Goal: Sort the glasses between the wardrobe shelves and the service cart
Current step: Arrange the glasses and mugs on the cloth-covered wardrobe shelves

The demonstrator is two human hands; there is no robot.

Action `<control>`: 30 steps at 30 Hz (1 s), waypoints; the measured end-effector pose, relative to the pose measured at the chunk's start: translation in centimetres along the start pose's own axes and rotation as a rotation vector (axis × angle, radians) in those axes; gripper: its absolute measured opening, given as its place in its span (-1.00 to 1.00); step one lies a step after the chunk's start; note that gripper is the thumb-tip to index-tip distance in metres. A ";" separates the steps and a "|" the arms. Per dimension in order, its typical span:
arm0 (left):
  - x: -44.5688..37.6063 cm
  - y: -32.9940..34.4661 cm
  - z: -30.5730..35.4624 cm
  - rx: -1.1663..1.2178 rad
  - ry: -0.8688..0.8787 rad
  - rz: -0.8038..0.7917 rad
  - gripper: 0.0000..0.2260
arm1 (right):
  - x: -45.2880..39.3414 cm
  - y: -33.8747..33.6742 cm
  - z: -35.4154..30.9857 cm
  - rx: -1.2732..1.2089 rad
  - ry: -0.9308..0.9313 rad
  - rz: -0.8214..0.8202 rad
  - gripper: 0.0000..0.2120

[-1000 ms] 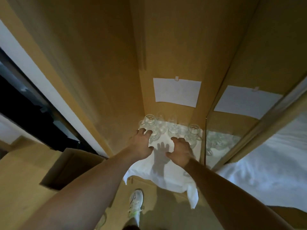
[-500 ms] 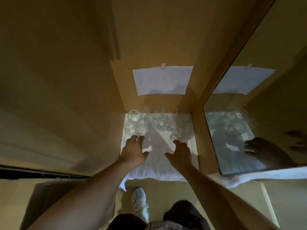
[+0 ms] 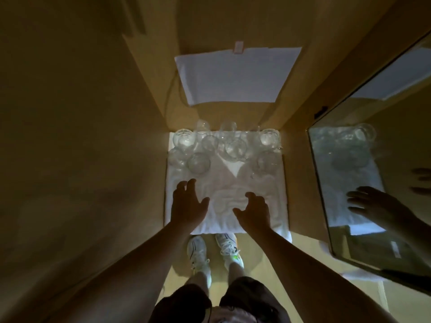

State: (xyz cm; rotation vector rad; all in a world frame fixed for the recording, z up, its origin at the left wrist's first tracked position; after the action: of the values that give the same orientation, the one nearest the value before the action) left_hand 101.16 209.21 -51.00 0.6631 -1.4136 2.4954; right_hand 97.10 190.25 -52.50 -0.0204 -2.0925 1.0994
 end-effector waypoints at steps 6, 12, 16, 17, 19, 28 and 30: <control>-4.6 2.7 -1.3 0.055 -0.126 0.019 -0.35 | -7.3 2.9 -1.4 -0.026 -0.017 -0.036 -0.35; -8.7 5.7 -3.6 0.076 -0.186 0.031 -0.34 | -12.8 5.3 -2.0 -0.104 -0.011 0.006 -0.39; -10.4 7.1 -4.8 0.088 -0.211 0.033 -0.34 | -16.0 4.8 -2.0 -0.134 0.011 0.173 -0.33; -10.6 7.5 -4.9 0.093 -0.215 0.032 -0.34 | -16.6 4.5 -2.0 -0.147 0.023 0.190 -0.30; -10.7 8.4 -5.0 0.117 -0.221 0.028 -0.34 | -17.6 4.2 -2.0 -0.153 0.015 0.197 -0.26; -12.1 10.0 -4.4 0.233 -0.311 0.048 -0.22 | -17.9 4.8 -6.6 -0.010 -0.202 0.236 -0.34; -12.7 10.1 -4.6 0.252 -0.355 0.064 -0.21 | -18.0 5.2 -7.9 0.040 -0.278 0.297 -0.36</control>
State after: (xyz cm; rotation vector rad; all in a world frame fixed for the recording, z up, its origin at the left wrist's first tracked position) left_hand 107.18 208.48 -66.72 1.1767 -1.2456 2.7344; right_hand 113.24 192.92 -64.54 -0.1732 -2.3676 1.3861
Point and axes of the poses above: each hand's wrist, its own x-axis away from the middle knuckle, its own y-axis out of the palm, z = x × y, the point moved 1 cm from there along -x, towards the middle knuckle, and after that the axes turned 2 degrees about z, right-handed, at the moved point
